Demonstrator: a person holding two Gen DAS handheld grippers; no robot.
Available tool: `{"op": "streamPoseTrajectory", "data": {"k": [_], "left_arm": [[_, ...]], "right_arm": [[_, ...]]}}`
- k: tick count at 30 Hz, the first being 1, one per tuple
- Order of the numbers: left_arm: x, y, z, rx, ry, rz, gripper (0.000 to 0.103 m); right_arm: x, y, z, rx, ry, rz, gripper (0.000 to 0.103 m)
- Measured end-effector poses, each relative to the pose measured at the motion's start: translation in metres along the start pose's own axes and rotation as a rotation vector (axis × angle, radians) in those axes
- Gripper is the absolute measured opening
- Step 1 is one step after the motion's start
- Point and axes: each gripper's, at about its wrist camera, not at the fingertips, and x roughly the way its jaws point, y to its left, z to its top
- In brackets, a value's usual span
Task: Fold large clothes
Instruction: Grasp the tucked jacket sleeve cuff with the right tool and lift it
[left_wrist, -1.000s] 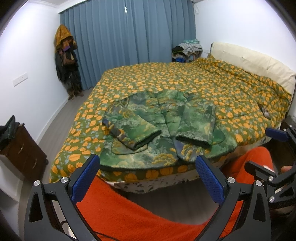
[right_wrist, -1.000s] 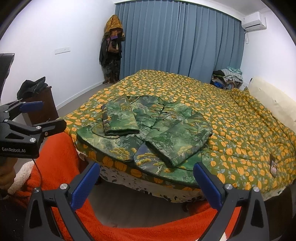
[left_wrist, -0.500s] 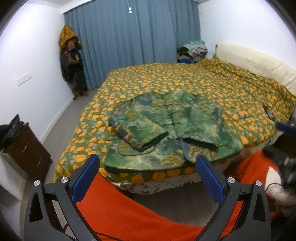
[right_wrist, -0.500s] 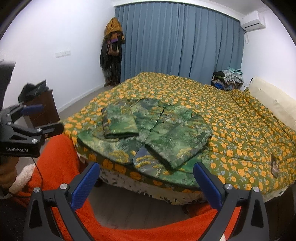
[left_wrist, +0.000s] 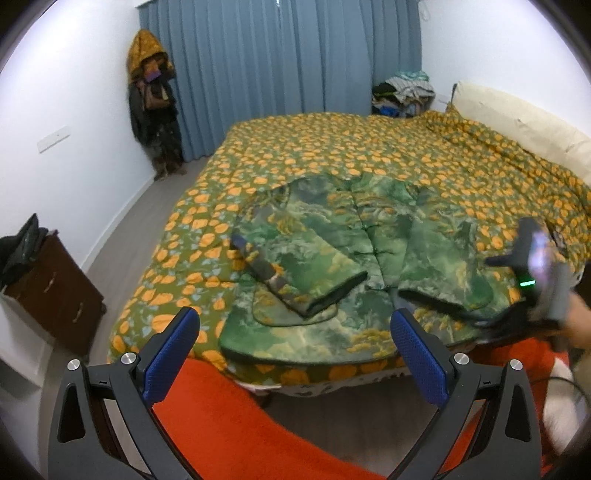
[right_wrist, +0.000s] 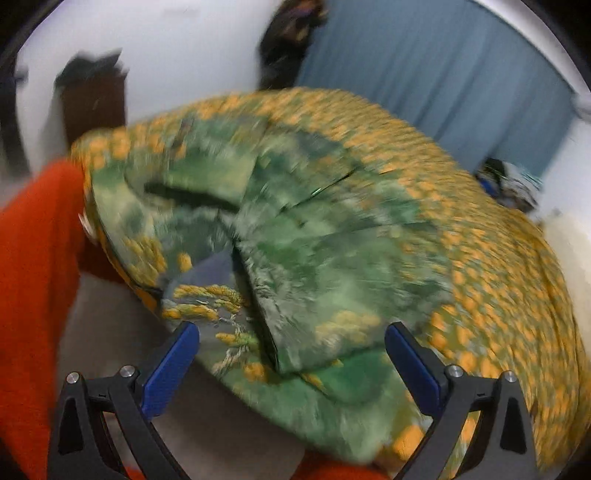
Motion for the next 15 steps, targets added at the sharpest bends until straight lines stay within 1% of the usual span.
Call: {"op": "streamPoseTrajectory", "data": {"k": [1,4,8,9,11,12,13,14,15], "left_arm": [[0.003,-0.002,0.000,0.003,0.008,-0.005,0.103],[0.015,-0.009,-0.004,0.017,0.042,-0.015,0.103],[0.037,-0.012,-0.011,0.007,0.114,-0.024,0.103],[0.040,-0.012,-0.013,0.003,0.126,-0.029,0.103],[0.049,-0.014,-0.016,0.003,0.152,-0.037,0.103],[0.052,-0.016,-0.017,0.007,0.161,-0.034,0.103],[0.055,-0.018,-0.018,0.013,0.166,-0.031,0.103],[0.059,-0.020,-0.018,0.023,0.173,-0.030,0.103],[0.062,-0.022,-0.018,0.033,0.178,-0.032,0.103]], "right_arm": [[0.019,0.003,0.004,-0.014,0.020,-0.002,0.101],[0.049,0.005,0.009,-0.025,0.040,-0.003,0.101],[0.085,0.006,0.007,-0.032,0.102,-0.006,0.100],[0.091,0.006,0.004,-0.024,0.116,-0.001,0.096],[0.092,0.001,0.000,0.019,0.112,0.009,0.089],[0.090,-0.003,-0.003,0.059,0.104,0.016,0.078],[0.086,-0.007,-0.005,0.085,0.099,0.022,0.064],[0.082,-0.012,-0.007,0.122,0.087,0.038,0.056],[0.078,-0.017,-0.008,0.158,0.072,0.052,0.037]]}}
